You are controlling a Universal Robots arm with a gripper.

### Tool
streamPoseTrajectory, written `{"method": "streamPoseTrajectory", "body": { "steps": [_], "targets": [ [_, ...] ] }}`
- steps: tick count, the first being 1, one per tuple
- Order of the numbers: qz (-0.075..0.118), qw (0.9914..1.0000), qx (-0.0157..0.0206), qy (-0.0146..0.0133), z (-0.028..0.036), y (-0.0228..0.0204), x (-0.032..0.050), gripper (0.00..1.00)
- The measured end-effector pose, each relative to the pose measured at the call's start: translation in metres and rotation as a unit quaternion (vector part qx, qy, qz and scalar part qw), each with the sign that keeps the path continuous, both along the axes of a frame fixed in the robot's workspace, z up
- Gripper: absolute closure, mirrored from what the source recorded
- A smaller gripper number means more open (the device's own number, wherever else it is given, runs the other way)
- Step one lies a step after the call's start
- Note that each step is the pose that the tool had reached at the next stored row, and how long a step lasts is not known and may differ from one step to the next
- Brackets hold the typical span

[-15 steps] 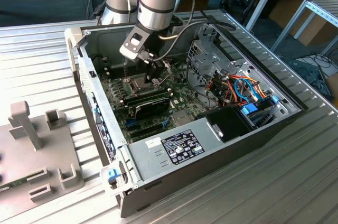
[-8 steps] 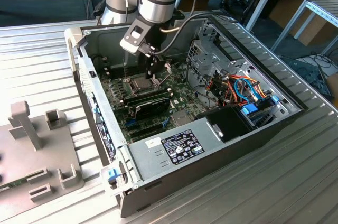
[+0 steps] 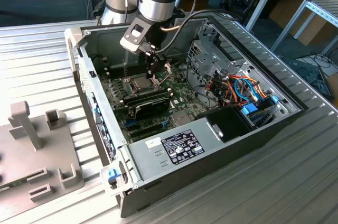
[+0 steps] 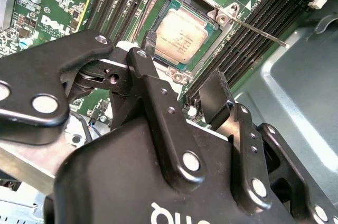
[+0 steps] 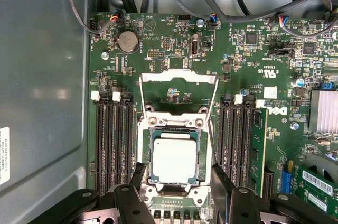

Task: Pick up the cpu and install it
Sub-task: 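Close the cpu cover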

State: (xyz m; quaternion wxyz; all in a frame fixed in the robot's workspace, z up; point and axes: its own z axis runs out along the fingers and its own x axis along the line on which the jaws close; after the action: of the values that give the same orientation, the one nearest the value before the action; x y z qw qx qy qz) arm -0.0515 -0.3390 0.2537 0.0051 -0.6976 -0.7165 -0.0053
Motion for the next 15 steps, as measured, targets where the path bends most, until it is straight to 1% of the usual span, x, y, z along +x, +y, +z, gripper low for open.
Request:
{"method": "streamPoseTrajectory", "body": {
  "steps": [8,9,10,11,12,13,15],
  "targets": [
    [0.0,1.0,-0.0008,0.0,0.0008,0.0001,0.0,0.39],
    [0.0,1.0,-0.0017,-0.0001,0.0149,0.0,0.0,0.39],
    [0.0,1.0,-0.0017,-0.0001,0.0196,0.0,0.0,0.39],
    [0.0,1.0,-0.0017,-0.0001,0.0225,0.0,0.0,0.71],
    [0.0,1.0,-0.0017,-0.0001,0.0231,0.0,0.0,0.84],
    [0.0,1.0,-0.0017,-0.0001,0.0236,0.0,0.0,0.89],
    [0.0,1.0,-0.0017,-0.0001,0.0247,0.0,0.0,0.89]
  ]
}}
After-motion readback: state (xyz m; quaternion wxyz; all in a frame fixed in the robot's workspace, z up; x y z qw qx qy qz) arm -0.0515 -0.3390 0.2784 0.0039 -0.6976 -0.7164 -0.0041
